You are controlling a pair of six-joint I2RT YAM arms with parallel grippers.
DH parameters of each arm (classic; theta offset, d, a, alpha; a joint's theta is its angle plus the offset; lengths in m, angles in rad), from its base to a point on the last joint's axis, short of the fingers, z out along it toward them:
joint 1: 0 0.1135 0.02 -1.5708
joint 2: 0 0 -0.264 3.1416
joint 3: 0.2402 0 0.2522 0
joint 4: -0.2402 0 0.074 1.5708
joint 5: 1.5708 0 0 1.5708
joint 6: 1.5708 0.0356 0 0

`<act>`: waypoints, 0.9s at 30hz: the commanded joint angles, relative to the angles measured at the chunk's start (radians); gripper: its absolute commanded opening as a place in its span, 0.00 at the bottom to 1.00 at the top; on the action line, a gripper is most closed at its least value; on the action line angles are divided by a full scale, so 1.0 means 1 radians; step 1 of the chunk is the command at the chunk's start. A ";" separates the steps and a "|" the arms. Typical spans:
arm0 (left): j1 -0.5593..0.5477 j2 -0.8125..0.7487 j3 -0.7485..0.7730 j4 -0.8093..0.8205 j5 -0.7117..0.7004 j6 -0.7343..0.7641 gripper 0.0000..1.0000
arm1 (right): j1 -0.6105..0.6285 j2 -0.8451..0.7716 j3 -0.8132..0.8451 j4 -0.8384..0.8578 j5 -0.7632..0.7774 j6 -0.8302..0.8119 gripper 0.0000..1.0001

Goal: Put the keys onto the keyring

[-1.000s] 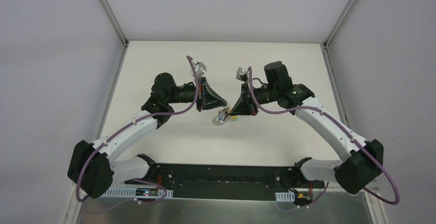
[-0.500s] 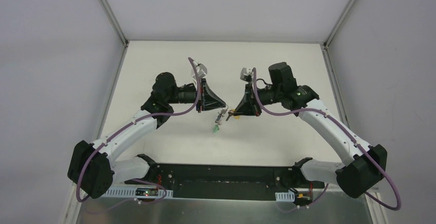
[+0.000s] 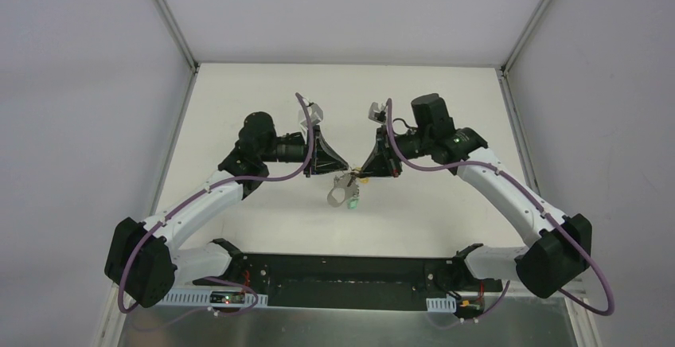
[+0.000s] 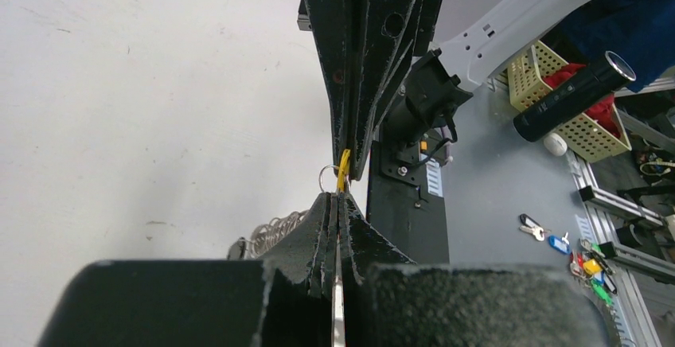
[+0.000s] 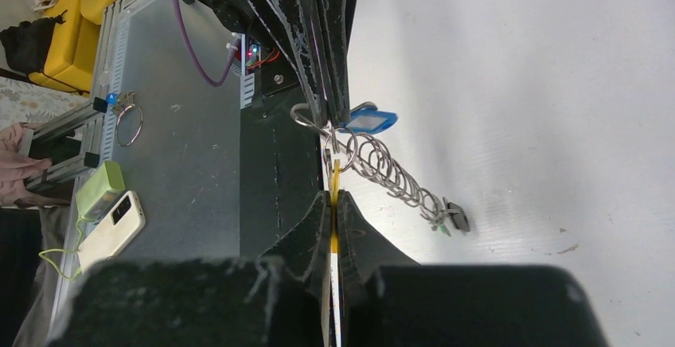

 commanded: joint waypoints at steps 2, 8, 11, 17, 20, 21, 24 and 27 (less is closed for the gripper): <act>-0.004 -0.026 0.021 0.024 0.023 0.034 0.00 | -0.005 -0.006 0.027 0.035 -0.032 0.010 0.00; -0.004 -0.026 0.023 0.012 0.022 0.045 0.00 | -0.008 -0.028 0.015 0.036 -0.017 0.005 0.00; -0.004 -0.031 0.028 0.005 0.023 0.049 0.00 | -0.011 -0.035 0.008 0.033 -0.015 0.000 0.00; -0.004 -0.044 0.042 -0.023 0.022 0.064 0.00 | -0.016 -0.044 -0.005 -0.004 0.008 -0.040 0.00; -0.003 -0.047 0.056 -0.033 0.024 0.062 0.00 | -0.017 -0.051 -0.016 -0.006 0.020 -0.052 0.03; -0.003 -0.047 0.061 -0.035 0.026 0.061 0.00 | -0.017 -0.052 -0.018 -0.005 0.021 -0.051 0.04; -0.003 -0.044 0.065 -0.025 0.027 0.045 0.00 | -0.017 -0.048 -0.009 -0.004 0.011 -0.043 0.06; -0.003 -0.045 0.064 0.001 0.027 0.015 0.00 | -0.017 -0.032 0.004 -0.009 -0.008 -0.035 0.12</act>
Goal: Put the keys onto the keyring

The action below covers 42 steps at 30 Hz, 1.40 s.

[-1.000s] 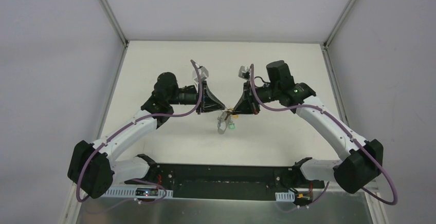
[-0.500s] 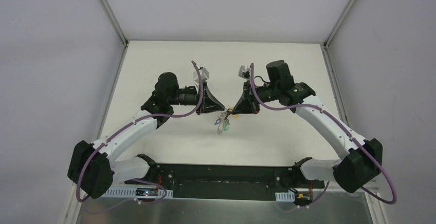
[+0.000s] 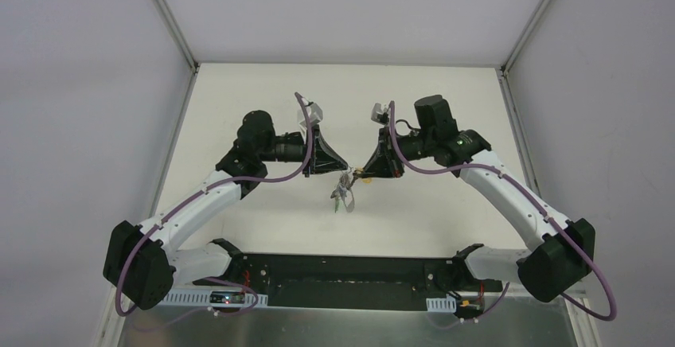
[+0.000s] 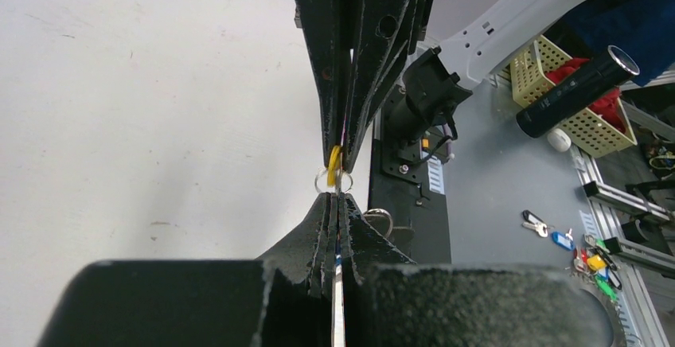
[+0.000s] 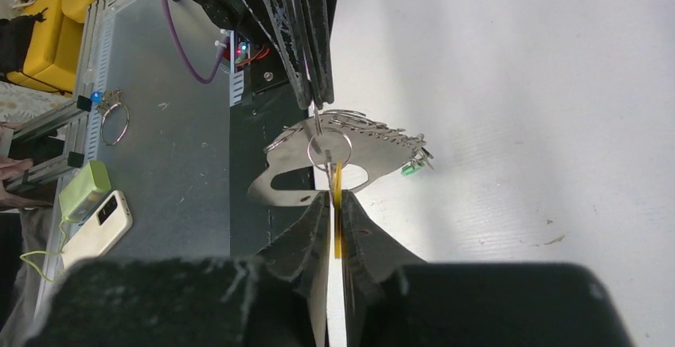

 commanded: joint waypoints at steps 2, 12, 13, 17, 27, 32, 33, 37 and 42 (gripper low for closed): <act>-0.002 -0.024 0.044 0.077 0.028 -0.047 0.00 | -0.006 -0.002 0.025 -0.002 -0.036 -0.006 0.20; -0.001 -0.007 0.039 0.116 0.033 -0.083 0.00 | -0.002 0.001 0.064 0.028 -0.058 0.027 0.40; -0.001 -0.005 0.039 0.123 0.038 -0.087 0.00 | 0.001 0.008 0.071 0.028 -0.055 0.028 0.39; -0.002 -0.001 0.036 0.134 0.056 -0.094 0.00 | 0.028 0.042 0.102 0.021 -0.034 0.026 0.38; -0.003 0.007 0.020 0.142 0.037 -0.091 0.00 | 0.075 0.083 0.148 -0.008 -0.020 0.013 0.34; -0.003 0.002 0.020 0.163 0.038 -0.112 0.00 | 0.076 0.071 0.090 -0.003 -0.010 -0.010 0.36; -0.003 0.003 0.019 0.169 0.036 -0.117 0.00 | 0.076 0.064 0.076 0.001 -0.011 -0.013 0.38; -0.002 0.005 0.021 0.179 0.019 -0.128 0.00 | 0.077 0.041 0.043 0.021 -0.009 -0.010 0.42; -0.002 0.011 0.025 0.178 0.009 -0.135 0.00 | 0.076 0.027 0.025 0.039 0.005 -0.001 0.43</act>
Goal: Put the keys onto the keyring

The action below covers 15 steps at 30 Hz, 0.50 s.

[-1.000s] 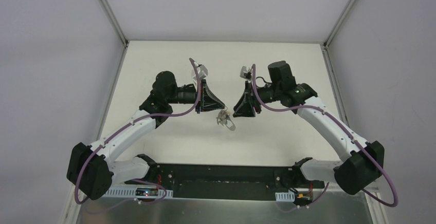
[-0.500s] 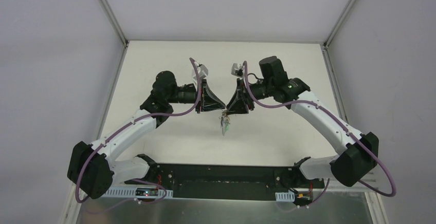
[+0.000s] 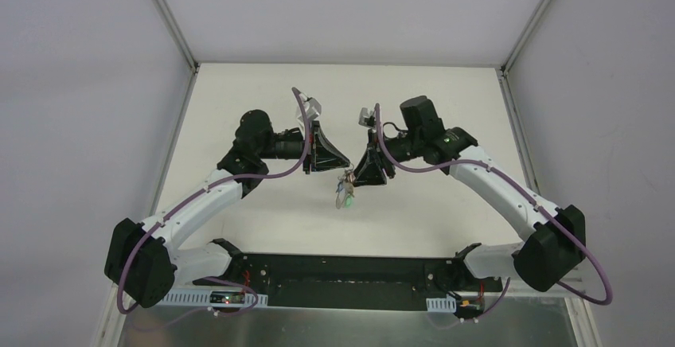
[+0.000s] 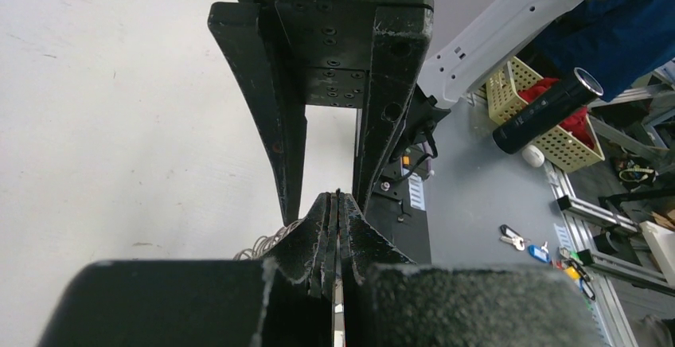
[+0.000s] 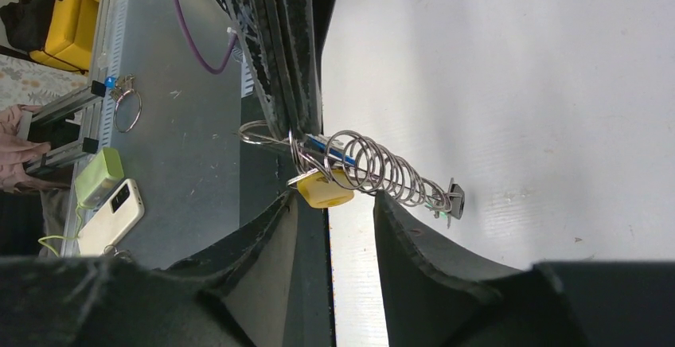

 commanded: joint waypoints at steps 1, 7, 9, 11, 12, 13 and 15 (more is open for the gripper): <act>-0.003 -0.001 0.024 0.069 -0.015 -0.021 0.00 | 0.005 -0.047 -0.009 0.039 0.000 -0.008 0.43; -0.002 0.001 0.023 0.051 -0.024 -0.008 0.00 | 0.004 -0.055 -0.011 0.040 0.005 -0.007 0.44; -0.001 -0.002 0.024 0.036 -0.029 0.002 0.00 | 0.004 -0.061 -0.013 0.040 0.008 -0.009 0.44; -0.002 -0.002 0.024 0.033 -0.033 0.004 0.00 | 0.003 -0.065 -0.017 0.042 0.010 -0.012 0.45; -0.002 0.000 0.024 0.033 -0.035 0.002 0.00 | 0.003 -0.064 -0.017 0.044 0.010 -0.012 0.45; -0.001 0.000 0.027 0.033 -0.036 0.000 0.00 | 0.003 -0.061 -0.018 0.046 0.010 -0.011 0.45; -0.001 0.003 0.030 0.034 -0.037 -0.006 0.00 | 0.003 -0.053 -0.017 0.051 0.009 -0.006 0.45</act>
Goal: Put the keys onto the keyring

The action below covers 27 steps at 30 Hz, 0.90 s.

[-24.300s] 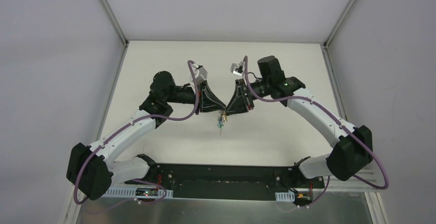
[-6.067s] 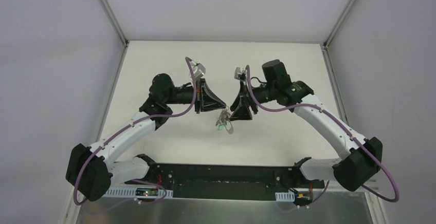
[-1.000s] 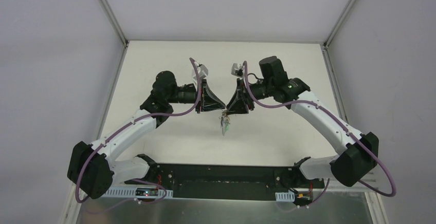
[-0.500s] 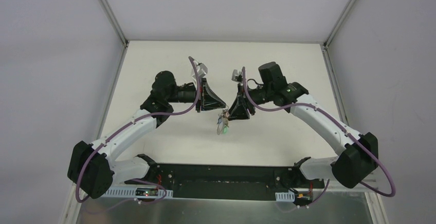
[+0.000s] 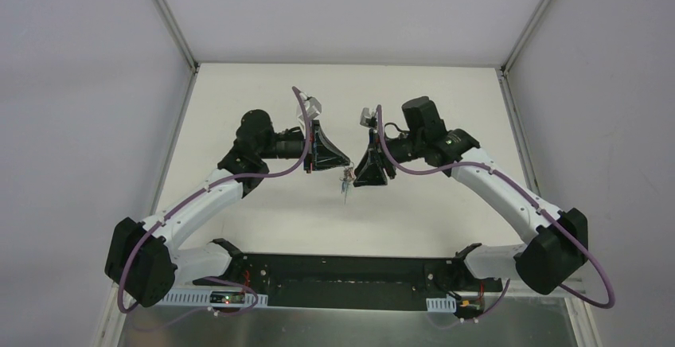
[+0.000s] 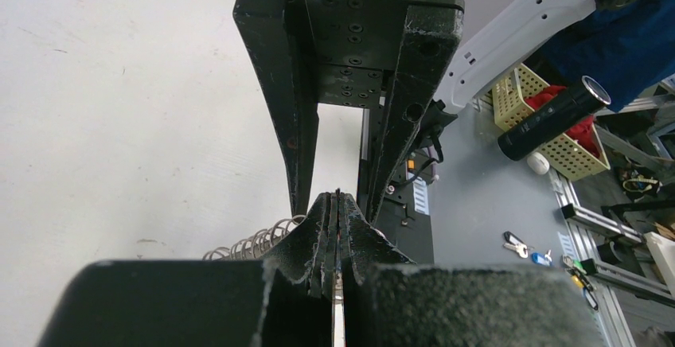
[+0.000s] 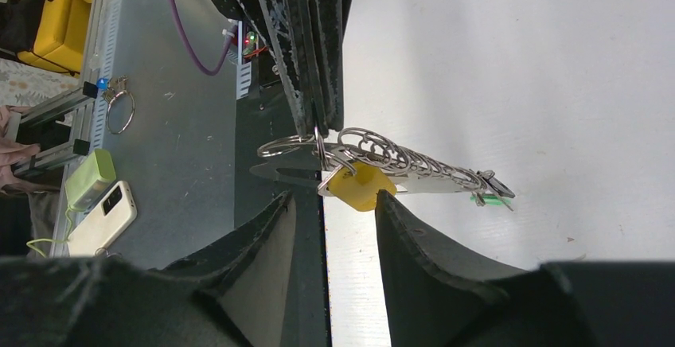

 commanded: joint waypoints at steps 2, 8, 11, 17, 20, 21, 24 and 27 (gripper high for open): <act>-0.001 0.000 0.033 0.038 -0.016 -0.004 0.00 | 0.004 -0.021 0.003 0.040 -0.003 -0.001 0.45; -0.003 0.001 0.034 0.029 -0.032 -0.011 0.00 | 0.009 -0.008 0.006 0.060 0.008 0.017 0.45; -0.002 0.004 0.040 0.026 -0.036 -0.018 0.00 | 0.015 0.001 0.004 0.063 0.021 0.019 0.45; -0.001 0.004 0.039 0.034 -0.032 -0.031 0.00 | 0.027 0.022 0.007 0.079 0.050 0.032 0.42; -0.002 0.005 0.039 0.037 -0.034 -0.034 0.00 | 0.034 0.035 0.010 0.083 0.066 0.038 0.37; -0.001 0.004 0.039 0.037 -0.034 -0.036 0.00 | 0.035 0.039 0.010 0.084 0.073 0.039 0.35; -0.001 0.003 0.037 0.036 -0.034 -0.035 0.00 | 0.036 0.041 0.012 0.091 0.092 0.045 0.29; -0.001 0.003 0.035 0.035 -0.037 -0.032 0.00 | 0.036 0.037 0.016 0.095 0.112 0.049 0.21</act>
